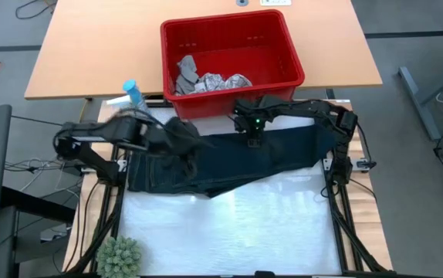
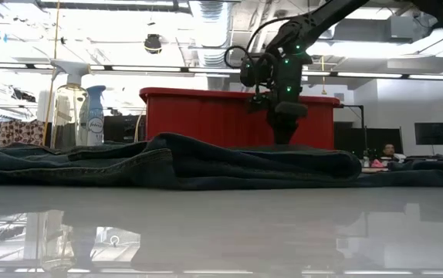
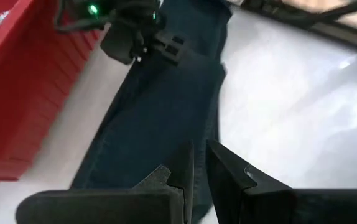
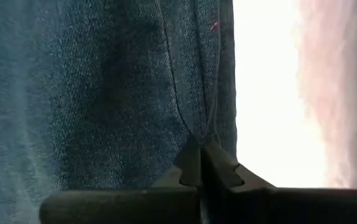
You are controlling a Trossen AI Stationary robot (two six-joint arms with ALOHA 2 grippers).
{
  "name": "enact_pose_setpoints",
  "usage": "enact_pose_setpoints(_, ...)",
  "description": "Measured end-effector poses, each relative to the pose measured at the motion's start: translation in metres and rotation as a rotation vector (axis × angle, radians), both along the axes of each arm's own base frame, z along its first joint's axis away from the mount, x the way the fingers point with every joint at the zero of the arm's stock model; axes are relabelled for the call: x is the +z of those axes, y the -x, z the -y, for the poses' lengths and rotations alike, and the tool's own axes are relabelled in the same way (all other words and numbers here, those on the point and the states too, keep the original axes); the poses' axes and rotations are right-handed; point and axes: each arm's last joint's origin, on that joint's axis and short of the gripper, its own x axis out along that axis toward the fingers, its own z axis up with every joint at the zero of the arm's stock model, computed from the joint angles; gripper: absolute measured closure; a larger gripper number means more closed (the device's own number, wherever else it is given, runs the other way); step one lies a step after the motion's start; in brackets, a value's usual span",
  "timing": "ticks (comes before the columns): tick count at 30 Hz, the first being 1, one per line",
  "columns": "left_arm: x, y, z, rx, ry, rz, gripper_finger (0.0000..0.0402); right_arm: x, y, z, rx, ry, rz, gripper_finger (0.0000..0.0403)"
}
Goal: Fold Laundry from Bin
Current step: Fold the blue jeans
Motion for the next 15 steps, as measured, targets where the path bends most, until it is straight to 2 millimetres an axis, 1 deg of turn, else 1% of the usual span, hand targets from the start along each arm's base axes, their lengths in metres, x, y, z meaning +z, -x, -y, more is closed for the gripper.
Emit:
enact_pose_setpoints(5,-0.030,-0.032,0.021,-0.059,-0.083,-0.104,0.0370,0.000,0.002,-0.001,0.006,-0.066,0.013,0.0358)
enact_pose_setpoints(8,-0.061,-0.043,0.032,-0.054,-0.127,-0.134,0.0370,-0.001,0.001,-0.003,0.034,-0.088,0.026,0.0354)
enact_pose_setpoints(11,-0.093,-0.043,0.038,-0.062,-0.088,-0.091,0.0372,-0.002,0.001,-0.004,0.075,-0.093,0.024,0.0352)
enact_pose_setpoints(15,-0.120,-0.027,0.036,-0.058,-0.001,0.065,0.0385,-0.002,0.000,-0.005,0.117,-0.124,0.042,0.0350)
